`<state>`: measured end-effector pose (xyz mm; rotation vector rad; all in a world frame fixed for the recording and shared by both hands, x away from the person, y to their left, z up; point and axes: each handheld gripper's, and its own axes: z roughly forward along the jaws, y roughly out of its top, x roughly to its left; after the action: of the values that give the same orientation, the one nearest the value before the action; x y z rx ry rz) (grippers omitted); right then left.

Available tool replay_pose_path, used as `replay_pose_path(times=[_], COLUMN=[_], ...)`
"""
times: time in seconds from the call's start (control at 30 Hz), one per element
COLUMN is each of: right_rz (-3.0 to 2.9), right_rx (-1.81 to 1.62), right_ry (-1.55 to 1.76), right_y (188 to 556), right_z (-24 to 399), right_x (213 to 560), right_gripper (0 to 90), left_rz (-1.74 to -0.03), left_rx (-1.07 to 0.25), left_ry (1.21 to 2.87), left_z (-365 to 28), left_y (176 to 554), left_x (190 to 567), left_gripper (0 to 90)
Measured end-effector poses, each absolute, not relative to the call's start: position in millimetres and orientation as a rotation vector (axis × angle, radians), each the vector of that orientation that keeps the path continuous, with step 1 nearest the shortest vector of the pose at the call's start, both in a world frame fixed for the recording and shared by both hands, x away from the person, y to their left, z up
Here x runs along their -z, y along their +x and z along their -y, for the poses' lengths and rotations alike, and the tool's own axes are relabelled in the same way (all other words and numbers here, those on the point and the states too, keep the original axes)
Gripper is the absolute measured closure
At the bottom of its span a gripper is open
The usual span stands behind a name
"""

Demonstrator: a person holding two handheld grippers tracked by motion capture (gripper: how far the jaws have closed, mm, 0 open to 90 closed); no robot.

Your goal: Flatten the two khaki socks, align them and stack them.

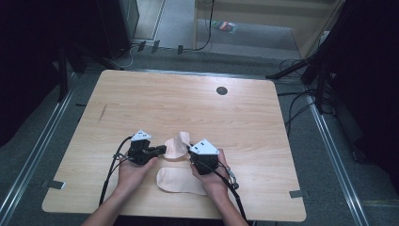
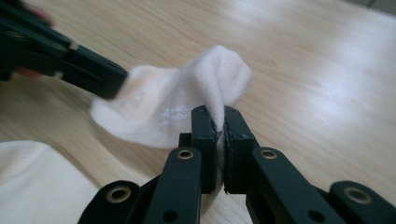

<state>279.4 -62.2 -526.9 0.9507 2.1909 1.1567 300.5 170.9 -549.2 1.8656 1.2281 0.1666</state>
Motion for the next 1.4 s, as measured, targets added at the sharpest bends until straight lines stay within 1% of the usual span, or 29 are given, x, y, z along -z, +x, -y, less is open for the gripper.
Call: replay_pose_path(times=[0.07, 0.1, 0.13, 0.23, 0.33, 0.37, 0.43, 0.5, 0.53, 0.57, 0.6, 0.63, 0.67, 0.7, 0.73, 0.77, 0.93, 1.03, 1.27, 1.3, 1.33, 1.37, 1.4], right_rz=[-2.197, -2.245, -2.245, -2.326, -2.374, -2.400, -2.408, -2.409, -2.406, -2.379, -2.379, -2.347, -2.347, -2.328, -2.328, -2.298, -2.218, -2.112, -2.002, -2.017, -2.017, -2.047, -2.047], right_rx=[-1.159, -1.180, -1.180, -1.233, -1.268, -1.276, -1.259, -1.213, -1.188, -1.130, -1.130, -1.073, -1.073, -1.036, -1.036, -1.003, -0.972, -0.905, -0.930, -0.947, -0.947, -0.967, -0.967], right_ry=[0.923, 0.872, 0.872, 0.839, 0.838, 0.858, 0.872, 0.883, 0.890, 0.896, 0.896, 0.870, 0.870, 0.848, 0.848, 0.852, 0.900, 0.884, 0.837, 0.827, 0.827, 0.880, 0.880], right_y=[278, 277, 277, 275, 276, 277, 278, 278, 277, 276, 276, 274, 274, 273, 273, 274, 279, 280, 276, 275, 275, 278, 278], right_z=[59, 53, 53, 48, 48, 49, 50, 53, 54, 55, 55, 57, 57, 59, 59, 62, 71, 79, 86, 88, 88, 92, 92], right_x=[527, 527, 527, 530, 531, 532, 533, 535, 536, 538, 538, 539, 539, 538, 538, 537, 534, 530, 521, 521, 521, 521, 521], right_gripper=[83.8, 76.7, 76.7, 67.6, 58.0, 51.3, 50.6, 51.9, 55.1, 64.4, 64.4, 73.4, 73.4, 81.6, 81.6, 83.7, 84.8, 83.5, 82.8, 76.5, 76.5, 71.6, 71.6], left_rz=[-1.227, -1.227, -1.229, -1.235, -1.239, -1.244, -1.250, -1.258, -1.259, -1.260, -1.261, -1.262, -1.269, -1.272, -1.278, -1.284, -1.288, -1.287, -1.283, -1.286, -1.288, -1.290, -1.290], left_rx=[-0.168, -0.172, -0.172, -0.169, -0.165, -0.161, -0.163, -0.160, -0.163, -0.156, -0.156, -0.153, -0.149, -0.154, -0.153, -0.154, -0.165, -0.163, -0.173, -0.187, -0.191, -0.188, -0.188], left_ry=[1.874, 1.876, 1.879, 1.876, 1.880, 1.883, 1.880, 1.875, 1.871, 1.874, 1.871, 1.867, 1.862, 1.854, 1.848, 1.843, 1.833, 1.823, 1.834, 1.838, 1.844, 1.844, 1.844], left_z=[-171, -170, -170, -170, -171, -171, -172, -173, -173, -174, -174, -175, -175, -176, -177, -180, -184, -185, -184, -183, -183, -184, -184], left_y=[300, 300, 300, 301, 301, 301, 301, 302, 302, 302, 302, 303, 303, 303, 303, 304, 304, 304, 304, 304, 304, 304, 304], left_x=[549, 549, 549, 550, 550, 550, 550, 550, 550, 550, 550, 550, 550, 550, 550, 549, 548, 548, 548, 549, 549, 549, 549], left_gripper=[89.2, 89.2, 89.2, 89.2, 89.2, 89.2, 89.2, 89.1, 89.2, 89.1, 89.1, 89.2, 89.2, 89.2, 89.2, 89.2, 89.4, 89.6, 89.5, 89.6, 89.6, 89.6, 89.5])
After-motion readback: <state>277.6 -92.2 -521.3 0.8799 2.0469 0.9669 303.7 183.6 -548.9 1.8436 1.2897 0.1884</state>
